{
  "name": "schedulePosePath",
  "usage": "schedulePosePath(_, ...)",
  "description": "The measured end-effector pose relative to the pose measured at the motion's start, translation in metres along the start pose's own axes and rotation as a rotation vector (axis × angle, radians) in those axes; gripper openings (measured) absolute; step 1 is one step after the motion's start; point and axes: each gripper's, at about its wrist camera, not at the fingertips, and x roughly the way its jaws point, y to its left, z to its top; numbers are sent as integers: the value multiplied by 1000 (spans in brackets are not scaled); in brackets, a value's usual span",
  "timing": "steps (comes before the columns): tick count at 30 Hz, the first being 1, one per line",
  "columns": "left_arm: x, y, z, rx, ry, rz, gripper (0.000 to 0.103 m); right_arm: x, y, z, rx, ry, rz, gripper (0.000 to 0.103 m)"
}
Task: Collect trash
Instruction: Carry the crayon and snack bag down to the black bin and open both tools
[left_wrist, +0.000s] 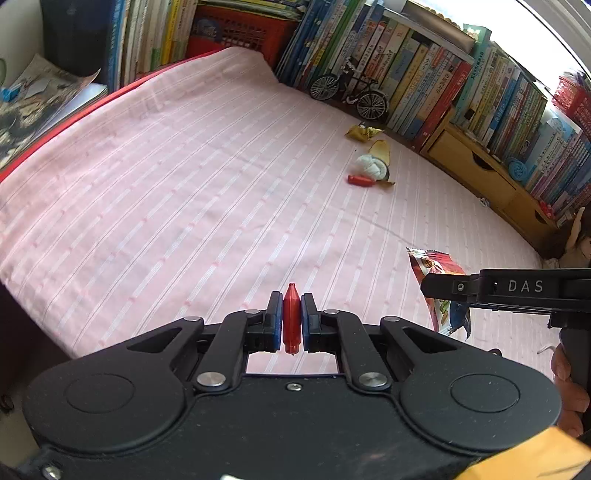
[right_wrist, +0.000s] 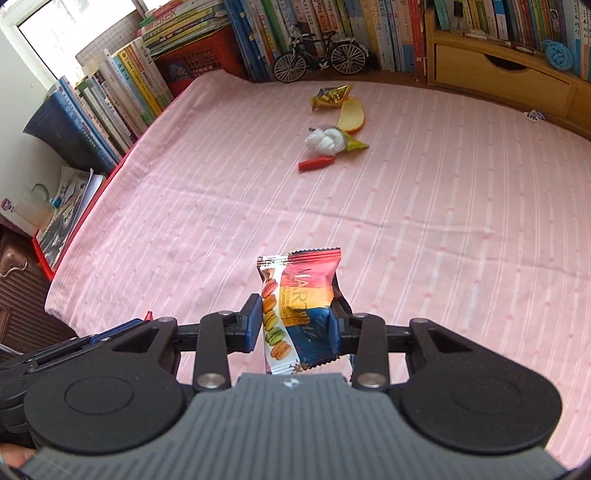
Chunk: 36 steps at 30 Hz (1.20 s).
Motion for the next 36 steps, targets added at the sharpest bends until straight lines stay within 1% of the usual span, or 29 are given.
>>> schedulePosePath(7, -23, 45, -45, -28, 32, 35, 9, 5, 43, -53, -26, 73, 19, 42)
schedulePosePath(15, -40, 96, -93, -80, 94, 84, 9, 16, 88, -109, -65, 159, 48, 42)
schedulePosePath(17, -41, 108, -102, -94, 111, 85, 9, 19, 98, -121, -75, 176, 57, 42)
schedulePosePath(20, -41, 126, -118, -144, 141, 66, 9, 23, 111, -138, -87, 201, 70, 42)
schedulePosePath(22, -39, 135, -129, -154, 165, 78, 9, 26, 117, -149, -87, 224, 83, 42)
schedulePosePath(28, -37, 153, -151, -145, 215, 98, 9, 37, 132, -178, -77, 274, 103, 42)
schedulePosePath(36, -28, 172, -167, -163, 271, 115, 9, 53, 139, -200, -19, 332, 115, 43)
